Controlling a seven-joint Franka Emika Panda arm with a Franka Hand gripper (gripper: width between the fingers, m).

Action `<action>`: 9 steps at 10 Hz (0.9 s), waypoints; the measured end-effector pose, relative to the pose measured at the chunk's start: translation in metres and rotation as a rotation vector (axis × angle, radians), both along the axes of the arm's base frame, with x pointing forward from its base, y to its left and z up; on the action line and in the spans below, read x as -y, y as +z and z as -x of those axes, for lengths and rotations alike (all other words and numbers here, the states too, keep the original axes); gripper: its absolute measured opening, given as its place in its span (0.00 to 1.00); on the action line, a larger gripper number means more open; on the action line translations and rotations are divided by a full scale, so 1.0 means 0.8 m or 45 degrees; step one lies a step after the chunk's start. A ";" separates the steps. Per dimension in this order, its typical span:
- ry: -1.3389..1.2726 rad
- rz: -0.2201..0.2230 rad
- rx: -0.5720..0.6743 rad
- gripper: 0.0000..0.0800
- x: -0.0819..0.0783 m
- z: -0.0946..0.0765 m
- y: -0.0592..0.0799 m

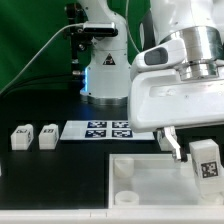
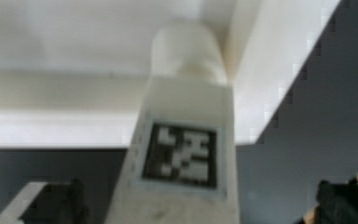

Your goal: Assemble one leg

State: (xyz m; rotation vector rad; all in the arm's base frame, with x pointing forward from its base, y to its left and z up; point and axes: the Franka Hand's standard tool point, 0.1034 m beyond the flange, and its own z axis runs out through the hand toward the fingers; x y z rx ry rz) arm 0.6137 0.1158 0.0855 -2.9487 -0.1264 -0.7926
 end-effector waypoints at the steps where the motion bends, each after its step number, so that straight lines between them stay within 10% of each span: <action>1: -0.010 -0.006 -0.003 0.81 0.006 -0.008 0.018; 6: 0.001 -0.063 -0.618 0.81 0.007 -0.017 0.022; 9: -0.005 -0.073 -0.679 0.81 -0.003 -0.024 0.009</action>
Offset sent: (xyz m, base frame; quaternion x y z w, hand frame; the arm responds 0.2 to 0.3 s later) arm 0.0151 -0.0111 0.0054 0.0266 -0.1933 0.0216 0.9805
